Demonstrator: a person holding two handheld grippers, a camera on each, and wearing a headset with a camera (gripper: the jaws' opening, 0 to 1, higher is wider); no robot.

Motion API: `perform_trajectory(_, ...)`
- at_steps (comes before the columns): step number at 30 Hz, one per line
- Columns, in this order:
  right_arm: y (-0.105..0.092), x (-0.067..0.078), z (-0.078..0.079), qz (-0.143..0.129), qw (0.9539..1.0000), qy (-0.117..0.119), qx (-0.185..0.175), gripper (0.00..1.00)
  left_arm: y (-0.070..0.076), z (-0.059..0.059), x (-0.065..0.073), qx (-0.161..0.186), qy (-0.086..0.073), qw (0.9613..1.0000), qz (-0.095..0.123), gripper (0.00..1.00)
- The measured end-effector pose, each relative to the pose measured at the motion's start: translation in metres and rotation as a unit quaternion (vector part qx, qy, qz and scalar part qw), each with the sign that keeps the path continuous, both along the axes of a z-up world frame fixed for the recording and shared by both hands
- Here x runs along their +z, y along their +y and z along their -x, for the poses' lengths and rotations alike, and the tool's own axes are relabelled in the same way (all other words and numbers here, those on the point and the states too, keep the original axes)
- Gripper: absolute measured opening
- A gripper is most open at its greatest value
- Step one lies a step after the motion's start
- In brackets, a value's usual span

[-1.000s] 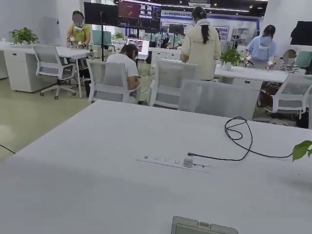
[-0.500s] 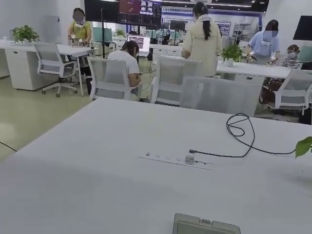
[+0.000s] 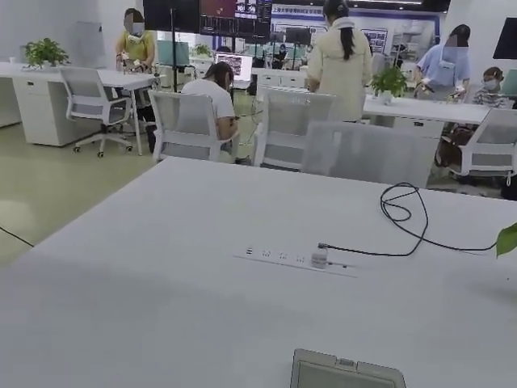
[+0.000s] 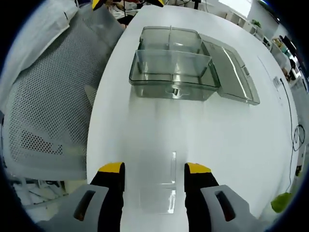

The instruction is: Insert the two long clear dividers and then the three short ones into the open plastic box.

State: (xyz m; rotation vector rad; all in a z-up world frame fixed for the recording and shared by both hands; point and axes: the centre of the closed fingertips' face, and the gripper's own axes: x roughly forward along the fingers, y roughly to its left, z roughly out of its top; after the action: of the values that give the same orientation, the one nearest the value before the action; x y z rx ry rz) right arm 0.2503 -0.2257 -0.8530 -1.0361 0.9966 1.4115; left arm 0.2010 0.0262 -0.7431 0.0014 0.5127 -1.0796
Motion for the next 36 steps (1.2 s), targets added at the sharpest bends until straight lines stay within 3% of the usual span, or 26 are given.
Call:
perform_trajectory(11, -0.0024, -0.0049, -0.0057, 0.013, 0.9996, -0.022, 0.009, 0.42, 0.0005, -0.001, -0.0009, 0.001, 0.002, 1.0, 0.001, 0.96)
perform_trajectory(15, -0.0028, -0.0044, -0.0052, 0.012, 0.9997, -0.023, 0.007, 0.42, 0.0003, -0.0006, -0.0008, 0.0, 0.001, 1.0, 0.002, 0.96)
perform_trajectory(20, -0.0019, -0.0042, -0.0062, 0.012, 0.9997, -0.023, 0.004, 0.34, 0.0005, -0.0002, -0.0006, -0.002, 0.001, 1.0, 0.0, 0.96)
perform_trajectory(36, 0.0003, 0.0004, -0.0071, 0.009, 0.9995, -0.029, -0.005, 0.33, 0.0022, 0.0007, 0.0021, -0.001, -0.003, 1.0, 0.0, 0.95)
